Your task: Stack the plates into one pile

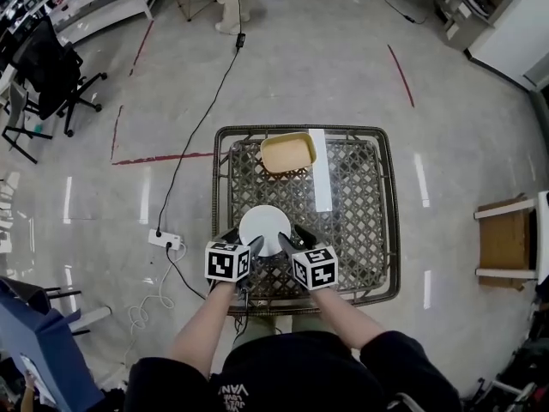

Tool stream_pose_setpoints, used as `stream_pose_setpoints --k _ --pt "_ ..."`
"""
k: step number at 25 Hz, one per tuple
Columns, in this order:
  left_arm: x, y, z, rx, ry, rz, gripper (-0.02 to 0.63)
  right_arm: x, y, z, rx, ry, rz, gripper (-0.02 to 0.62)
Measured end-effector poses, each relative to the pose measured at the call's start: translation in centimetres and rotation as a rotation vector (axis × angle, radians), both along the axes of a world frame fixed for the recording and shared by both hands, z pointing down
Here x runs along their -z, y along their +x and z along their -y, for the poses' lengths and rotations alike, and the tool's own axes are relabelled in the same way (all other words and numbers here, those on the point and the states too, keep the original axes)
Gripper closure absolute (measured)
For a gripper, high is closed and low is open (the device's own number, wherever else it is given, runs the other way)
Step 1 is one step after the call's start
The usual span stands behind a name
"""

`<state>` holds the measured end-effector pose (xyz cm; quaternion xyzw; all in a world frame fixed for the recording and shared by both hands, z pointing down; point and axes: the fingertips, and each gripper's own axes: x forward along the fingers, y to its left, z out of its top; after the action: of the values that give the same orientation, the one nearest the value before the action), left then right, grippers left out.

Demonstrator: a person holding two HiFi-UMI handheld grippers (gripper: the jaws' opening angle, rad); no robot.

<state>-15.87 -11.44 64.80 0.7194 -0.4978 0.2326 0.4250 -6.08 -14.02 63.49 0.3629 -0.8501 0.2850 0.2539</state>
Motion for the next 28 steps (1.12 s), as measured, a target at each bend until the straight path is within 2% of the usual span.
stream_pose_setpoints --k 7,15,20,23,28 --pt "5.8 -0.2 -1.6 -0.056 0.18 -0.016 0.289 5.9 0.7 -3.8 -0.045 0.098 0.091 0.482" --pt "12.3 1.3 -5.4 -0.117 0.385 -0.004 0.467 12.0 3.3 -8.4 -0.097 0.19 0.164 0.585" --pt "15.9 2.8 -8.0 -0.093 0.468 0.001 0.552 15.1 5.4 -10.4 -0.04 0.226 0.21 0.592" --pt "17.7 4.3 -9.5 -0.058 0.514 0.01 0.572 16.3 7.2 -11.5 0.017 0.241 0.225 0.592" --pt "19.2 7.1 -12.5 0.064 0.559 0.037 0.581 17.6 10.8 -13.1 0.14 0.253 0.244 0.592"
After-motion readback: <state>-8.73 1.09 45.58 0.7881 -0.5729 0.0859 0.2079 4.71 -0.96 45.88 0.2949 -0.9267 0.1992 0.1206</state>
